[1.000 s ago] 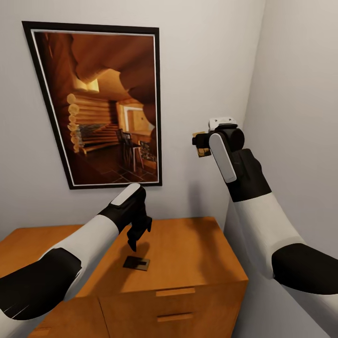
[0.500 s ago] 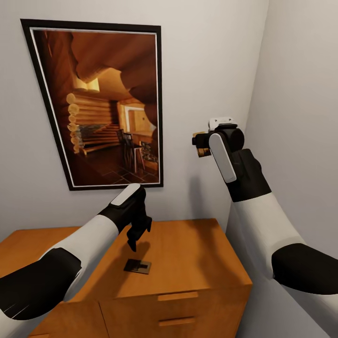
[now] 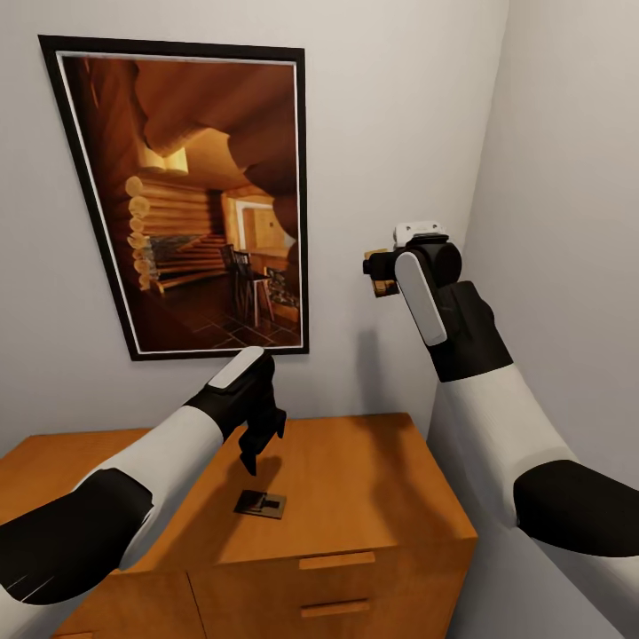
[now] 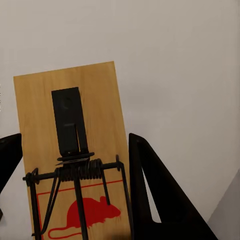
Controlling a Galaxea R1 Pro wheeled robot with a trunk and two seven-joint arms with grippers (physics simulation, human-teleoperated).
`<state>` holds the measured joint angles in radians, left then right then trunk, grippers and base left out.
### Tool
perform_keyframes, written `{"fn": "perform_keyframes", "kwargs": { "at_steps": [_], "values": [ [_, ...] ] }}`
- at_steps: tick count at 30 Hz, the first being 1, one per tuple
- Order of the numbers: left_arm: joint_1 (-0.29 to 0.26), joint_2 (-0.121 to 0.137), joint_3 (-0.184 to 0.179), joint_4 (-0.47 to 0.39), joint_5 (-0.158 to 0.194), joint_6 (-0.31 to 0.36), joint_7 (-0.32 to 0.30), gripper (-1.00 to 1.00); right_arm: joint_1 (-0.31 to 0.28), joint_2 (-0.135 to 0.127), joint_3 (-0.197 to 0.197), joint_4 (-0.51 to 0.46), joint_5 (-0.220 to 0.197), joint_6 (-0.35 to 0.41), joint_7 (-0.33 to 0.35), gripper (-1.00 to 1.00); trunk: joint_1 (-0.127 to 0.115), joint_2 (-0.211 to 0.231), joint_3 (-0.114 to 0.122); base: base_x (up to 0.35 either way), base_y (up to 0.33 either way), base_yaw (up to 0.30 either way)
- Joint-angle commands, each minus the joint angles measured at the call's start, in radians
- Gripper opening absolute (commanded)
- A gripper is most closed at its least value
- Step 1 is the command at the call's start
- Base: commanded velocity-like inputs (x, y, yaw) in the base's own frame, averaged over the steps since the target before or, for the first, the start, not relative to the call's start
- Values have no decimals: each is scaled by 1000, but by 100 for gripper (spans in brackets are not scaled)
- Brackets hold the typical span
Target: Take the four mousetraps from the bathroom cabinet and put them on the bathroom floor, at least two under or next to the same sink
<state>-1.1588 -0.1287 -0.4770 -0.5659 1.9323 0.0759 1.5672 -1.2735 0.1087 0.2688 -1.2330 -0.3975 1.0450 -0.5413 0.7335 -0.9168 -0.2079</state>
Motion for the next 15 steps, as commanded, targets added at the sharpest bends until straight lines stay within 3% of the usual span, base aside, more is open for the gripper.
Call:
{"fn": "perform_keyframes", "kwargs": {
  "at_steps": [1, 15],
  "values": [
    [-1, 1, -5, 0, 5, 8, 3, 100, -1, 0, 1, 0, -12, 2, -12, -100, 0, -1, -2, 0, 0, 0],
    [-1, 3, 1, 0, 5, 9, 4, 100, -1, 0, 2, 0, -12, 2, -12, -100, 0, -1, -2, 0, 0, 0]
  ]
}}
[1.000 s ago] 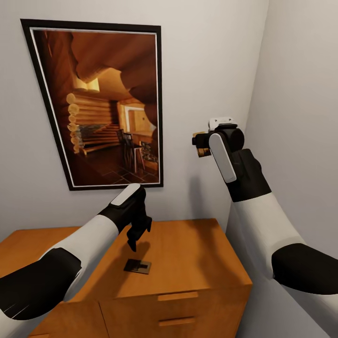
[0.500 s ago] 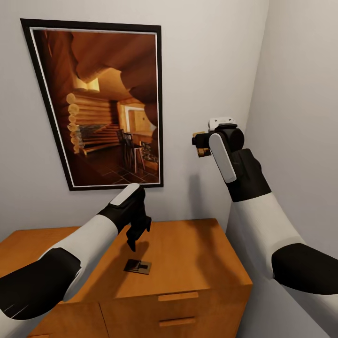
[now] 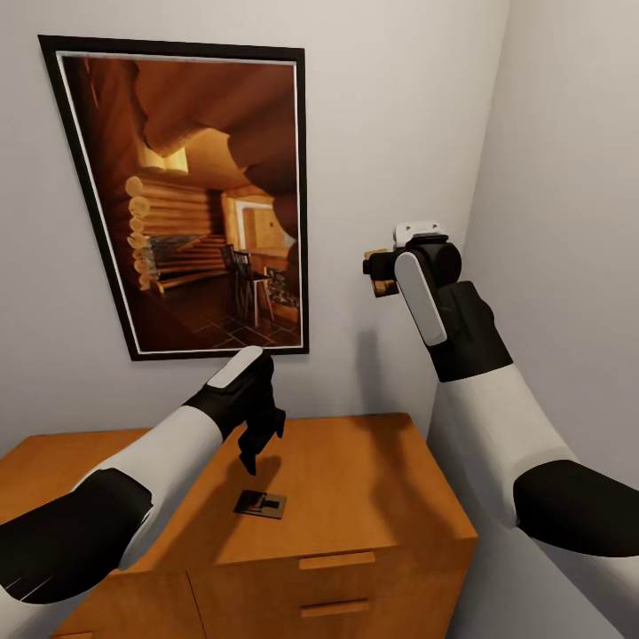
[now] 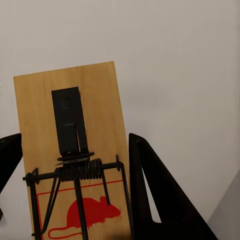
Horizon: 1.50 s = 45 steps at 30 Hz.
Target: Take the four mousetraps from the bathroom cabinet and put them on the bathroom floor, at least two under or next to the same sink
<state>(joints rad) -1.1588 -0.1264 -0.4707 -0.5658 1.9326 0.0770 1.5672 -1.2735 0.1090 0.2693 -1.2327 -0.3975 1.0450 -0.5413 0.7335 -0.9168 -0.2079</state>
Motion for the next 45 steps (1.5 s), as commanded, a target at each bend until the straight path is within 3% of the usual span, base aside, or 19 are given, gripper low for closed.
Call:
{"fn": "perform_keyframes", "kwargs": {
  "at_steps": [1, 21, 45],
  "values": [
    [-1, 1, -5, 0, 5, 8, 4, 100, -1, 0, 1, 0, -12, 2, -13, -100, 0, -1, -2, 0, 0, 0],
    [-1, 11, -6, -3, 5, 5, 4, 100, -1, 0, 2, 6, -12, 2, -13, -100, 0, -1, -2, 60, 20, 0],
    [-1, 16, -6, -63, 3, -7, 3, 100, -1, 4, 2, 7, -12, 2, -13, -100, 0, -1, -2, 0, 69, 0]
  ]
}}
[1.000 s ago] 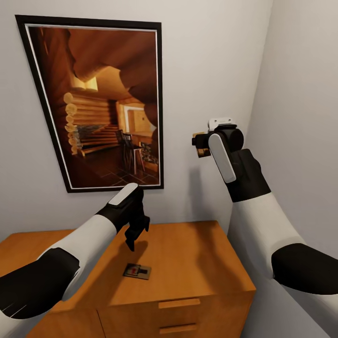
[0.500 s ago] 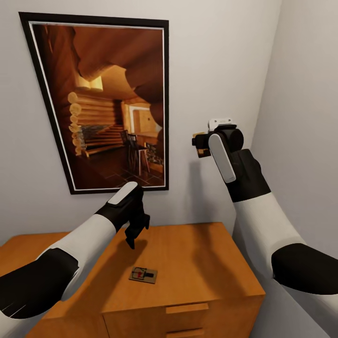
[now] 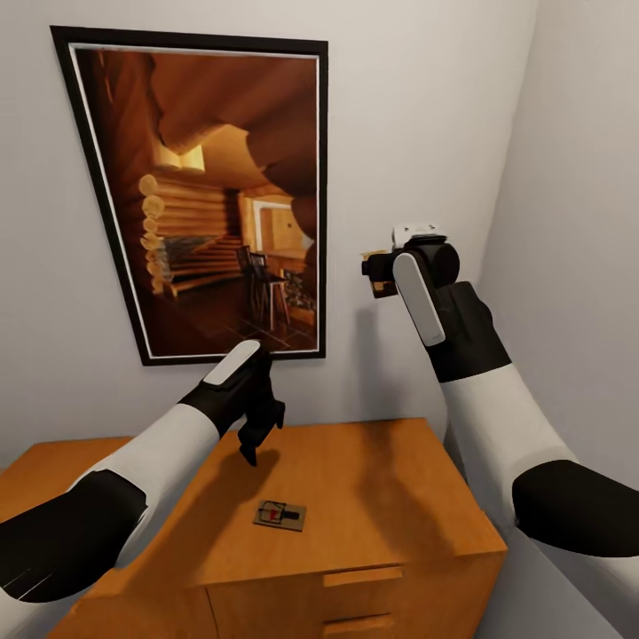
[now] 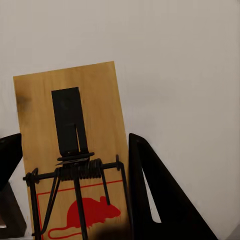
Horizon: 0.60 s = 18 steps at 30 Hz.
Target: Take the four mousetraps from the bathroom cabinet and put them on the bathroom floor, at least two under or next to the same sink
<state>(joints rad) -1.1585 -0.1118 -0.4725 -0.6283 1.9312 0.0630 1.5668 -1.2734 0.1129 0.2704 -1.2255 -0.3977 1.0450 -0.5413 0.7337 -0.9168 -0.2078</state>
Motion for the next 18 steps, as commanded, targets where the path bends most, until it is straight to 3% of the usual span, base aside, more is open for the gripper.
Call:
{"fn": "perform_keyframes", "kwargs": {
  "at_steps": [1, 18],
  "values": [
    [-1, 1, -5, -2, 5, 7, 4, 100, -1, 0, 1, 0, -12, 2, -13, -100, 0, -1, -2, -128, 154, 0],
    [-1, 0, -6, -8, 5, 6, 4, 100, -1, 1, 2, 1, -12, 2, -13, -100, 0, -1, -2, -28, 29, 0]
  ]
}}
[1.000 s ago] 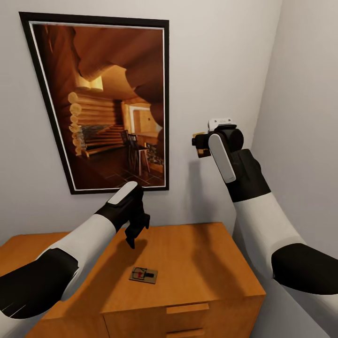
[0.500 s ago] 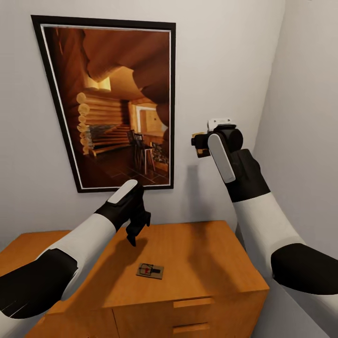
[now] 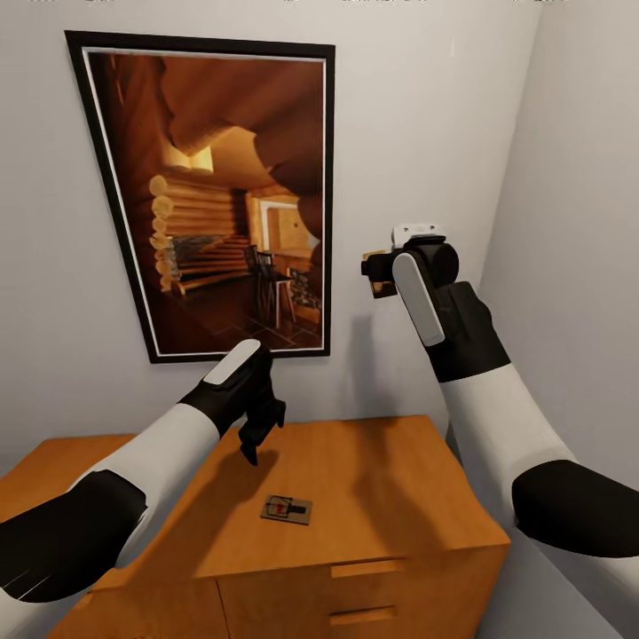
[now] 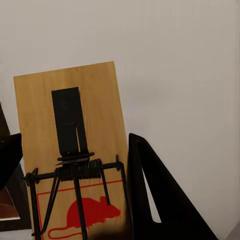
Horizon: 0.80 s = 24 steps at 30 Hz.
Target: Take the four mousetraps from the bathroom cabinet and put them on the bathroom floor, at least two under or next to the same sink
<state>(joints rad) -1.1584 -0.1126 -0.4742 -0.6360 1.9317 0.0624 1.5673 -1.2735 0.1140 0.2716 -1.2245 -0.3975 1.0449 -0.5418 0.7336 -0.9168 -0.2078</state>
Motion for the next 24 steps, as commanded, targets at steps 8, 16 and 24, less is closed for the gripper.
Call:
{"fn": "perform_keyframes", "kwargs": {
  "at_steps": [8, 16, 24],
  "values": [
    [-1, 1, -4, -2, 4, 7, 3, 100, -1, 0, 1, -1, -12, 2, -12, -100, 0, -1, -2, -141, 88, 0],
    [-1, 1, -3, -15, 4, 7, 2, 100, -1, 0, 1, 0, -12, 2, -13, -100, 0, -1, -2, -31, 84, 0],
    [-1, 1, -3, -18, 4, 7, 3, 100, -1, 0, 1, 0, -12, 2, -13, -100, 0, -1, -2, -15, 45, 0]
  ]
}}
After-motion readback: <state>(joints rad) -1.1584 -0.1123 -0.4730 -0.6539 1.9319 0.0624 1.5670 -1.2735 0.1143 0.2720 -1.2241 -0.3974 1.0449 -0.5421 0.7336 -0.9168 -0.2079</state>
